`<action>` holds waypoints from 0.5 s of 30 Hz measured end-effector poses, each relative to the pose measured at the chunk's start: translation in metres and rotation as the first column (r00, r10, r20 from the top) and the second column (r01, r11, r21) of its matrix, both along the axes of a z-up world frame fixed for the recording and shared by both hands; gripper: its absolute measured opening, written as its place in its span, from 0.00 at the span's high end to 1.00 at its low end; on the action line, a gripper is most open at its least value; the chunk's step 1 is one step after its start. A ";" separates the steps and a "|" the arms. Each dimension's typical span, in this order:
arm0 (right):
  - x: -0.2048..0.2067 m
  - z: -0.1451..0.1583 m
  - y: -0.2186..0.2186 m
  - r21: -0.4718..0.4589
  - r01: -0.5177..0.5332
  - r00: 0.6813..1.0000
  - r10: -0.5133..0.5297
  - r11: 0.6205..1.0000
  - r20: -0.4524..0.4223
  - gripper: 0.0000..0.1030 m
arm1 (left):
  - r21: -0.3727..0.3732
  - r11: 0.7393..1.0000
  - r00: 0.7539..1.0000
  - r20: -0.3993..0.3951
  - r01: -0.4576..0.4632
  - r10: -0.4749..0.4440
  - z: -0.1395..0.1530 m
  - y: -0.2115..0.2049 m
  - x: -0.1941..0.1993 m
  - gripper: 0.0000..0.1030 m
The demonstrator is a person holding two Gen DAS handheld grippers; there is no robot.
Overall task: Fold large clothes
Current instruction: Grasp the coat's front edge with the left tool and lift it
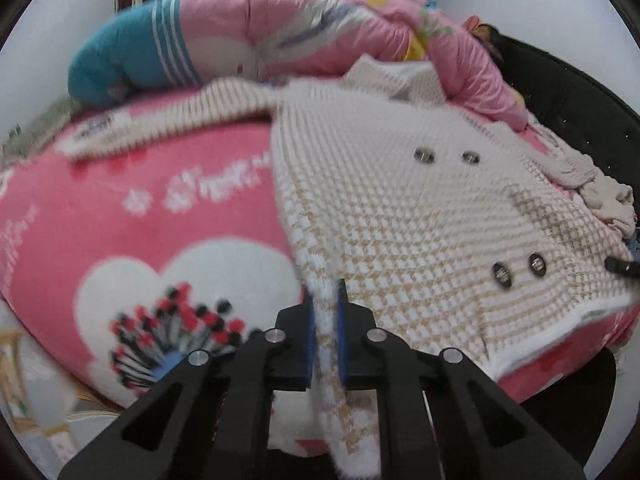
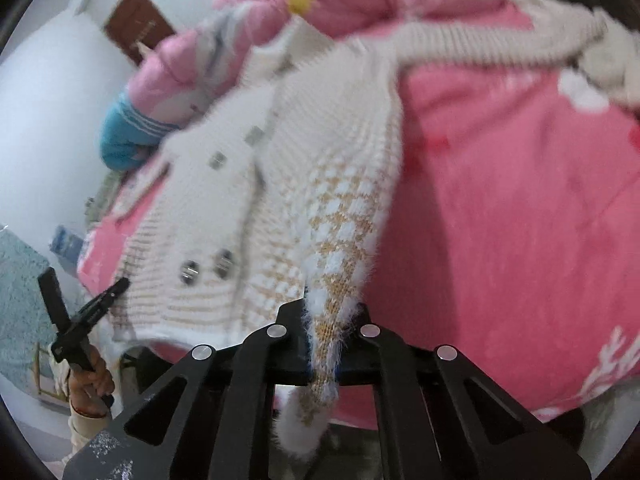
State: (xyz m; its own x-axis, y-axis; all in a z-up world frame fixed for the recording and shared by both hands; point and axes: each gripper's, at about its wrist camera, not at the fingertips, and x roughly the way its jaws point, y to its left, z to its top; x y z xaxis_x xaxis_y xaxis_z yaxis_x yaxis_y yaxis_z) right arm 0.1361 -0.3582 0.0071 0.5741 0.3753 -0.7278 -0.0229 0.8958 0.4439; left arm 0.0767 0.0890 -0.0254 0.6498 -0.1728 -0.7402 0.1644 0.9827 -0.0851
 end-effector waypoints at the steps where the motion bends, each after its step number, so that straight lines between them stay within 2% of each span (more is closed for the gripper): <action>1: -0.004 0.010 0.001 -0.005 -0.008 1.000 0.008 1.000 0.023 0.96 | 0.005 1.000 1.000 0.020 0.004 -0.004 0.011 0.001 -0.004 0.92; 8: -0.049 0.049 -0.001 -0.023 -0.038 0.993 0.040 0.999 0.113 0.96 | 0.031 0.999 0.996 0.078 0.042 -0.045 0.054 0.004 -0.046 0.93; 12: -0.081 0.051 -0.005 -0.025 -0.045 0.995 0.047 0.999 0.090 0.96 | 0.060 0.996 0.996 0.055 0.069 -0.073 0.061 0.006 -0.087 0.93; 15: -0.101 0.035 -0.009 -0.017 -0.031 0.999 0.032 0.999 0.037 0.96 | 0.034 0.997 0.998 -0.002 0.069 -0.069 0.052 0.013 -0.107 0.93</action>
